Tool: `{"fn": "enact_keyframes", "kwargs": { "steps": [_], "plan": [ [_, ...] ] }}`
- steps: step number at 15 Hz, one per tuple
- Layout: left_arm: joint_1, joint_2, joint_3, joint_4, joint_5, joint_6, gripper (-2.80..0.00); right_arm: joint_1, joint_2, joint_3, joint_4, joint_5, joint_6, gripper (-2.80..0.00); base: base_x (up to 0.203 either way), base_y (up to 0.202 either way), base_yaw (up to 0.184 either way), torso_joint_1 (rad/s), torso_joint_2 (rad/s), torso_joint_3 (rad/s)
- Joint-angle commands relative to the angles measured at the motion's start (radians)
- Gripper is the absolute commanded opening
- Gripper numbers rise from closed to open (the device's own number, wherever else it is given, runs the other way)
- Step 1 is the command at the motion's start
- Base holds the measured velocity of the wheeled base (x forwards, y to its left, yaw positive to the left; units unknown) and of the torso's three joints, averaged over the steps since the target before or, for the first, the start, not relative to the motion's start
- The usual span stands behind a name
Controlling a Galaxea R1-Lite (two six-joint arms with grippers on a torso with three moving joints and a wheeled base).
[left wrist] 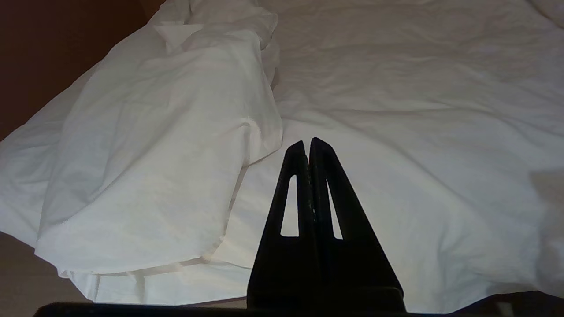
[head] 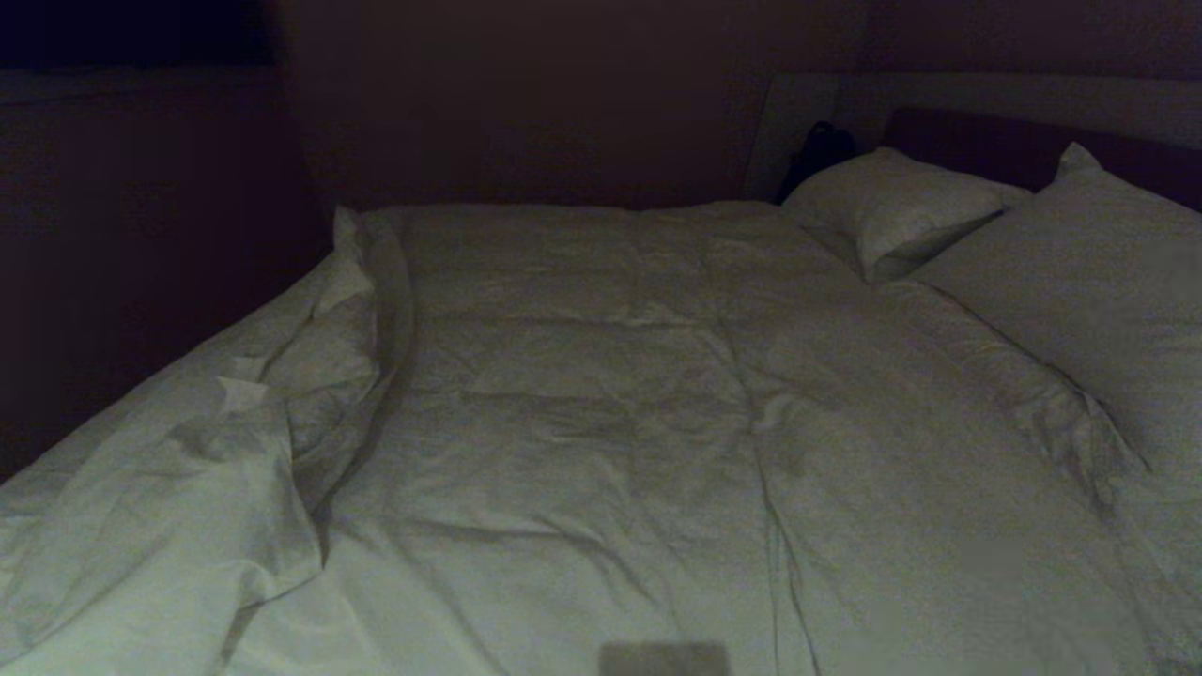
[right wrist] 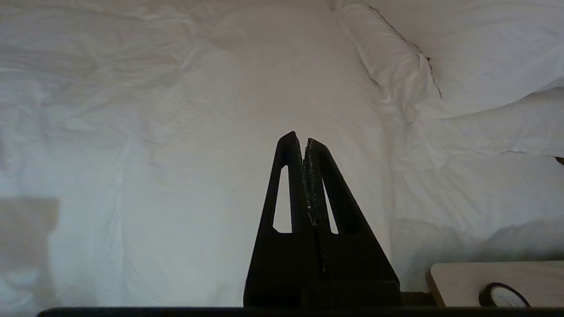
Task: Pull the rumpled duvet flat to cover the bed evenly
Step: Flatten the corners of the folded blanket
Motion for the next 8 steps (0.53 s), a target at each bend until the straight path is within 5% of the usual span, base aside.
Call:
{"fn": "enact_keyframes", "kwargs": {
  "steps": [1,8],
  "plan": [
    [0.000,0.000,0.001,0.000,0.000,0.001,-2.80,0.000,0.001,-0.002,-0.003,0.000,-0.003,-2.80,0.000,0.000,0.000,0.000,0.00,0.000],
    [0.000,0.000,0.000,0.000,0.000,0.001,-2.80,0.000,0.001,-0.040,-0.164,-0.001,0.051,-2.80,0.000,0.000,0.000,0.000,0.00,0.000]
  ]
}}
